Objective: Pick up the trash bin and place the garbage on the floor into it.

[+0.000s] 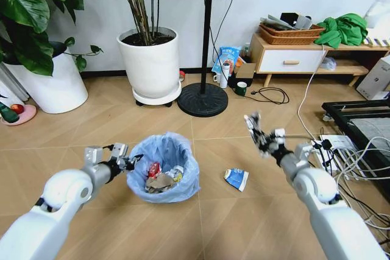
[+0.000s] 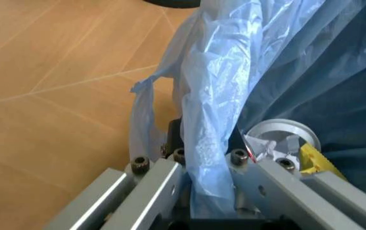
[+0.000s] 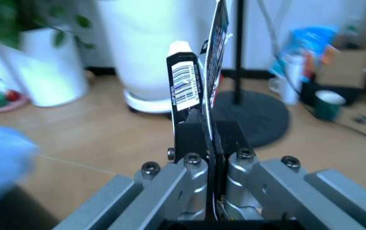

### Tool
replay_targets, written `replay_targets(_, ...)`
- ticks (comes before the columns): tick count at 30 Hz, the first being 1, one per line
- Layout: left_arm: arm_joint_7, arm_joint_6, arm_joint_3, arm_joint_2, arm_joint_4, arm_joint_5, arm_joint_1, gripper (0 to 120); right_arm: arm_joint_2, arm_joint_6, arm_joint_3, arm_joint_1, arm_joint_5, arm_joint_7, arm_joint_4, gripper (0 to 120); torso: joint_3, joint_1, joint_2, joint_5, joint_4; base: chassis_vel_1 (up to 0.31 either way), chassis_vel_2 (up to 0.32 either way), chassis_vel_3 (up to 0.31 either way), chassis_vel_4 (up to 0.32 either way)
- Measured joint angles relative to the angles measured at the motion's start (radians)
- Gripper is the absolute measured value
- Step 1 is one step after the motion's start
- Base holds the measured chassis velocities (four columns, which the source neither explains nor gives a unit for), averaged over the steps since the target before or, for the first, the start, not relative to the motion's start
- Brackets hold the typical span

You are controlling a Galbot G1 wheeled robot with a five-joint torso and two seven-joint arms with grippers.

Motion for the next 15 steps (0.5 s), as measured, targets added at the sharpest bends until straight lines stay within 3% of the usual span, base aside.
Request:
replay_targets(12,-0.018,0.0,0.184,-0.034,0.096,-0.032,-0.181,0,-0.027,0.04,-0.184,0.118,0.102,-0.061,0.027,0,0.0,0.0,0.0,-0.0001,0.0,0.0,0.0,0.0,0.0)
replay_targets(15,-0.022,0.0,0.231,-0.052,0.125,-0.038,-0.236,0,-0.008,0.052,-0.276,0.149,0.098,-0.068,0.017,0,0.0,0.0,0.0,-0.0001,-0.0001,0.0,0.0,0.0,0.0)
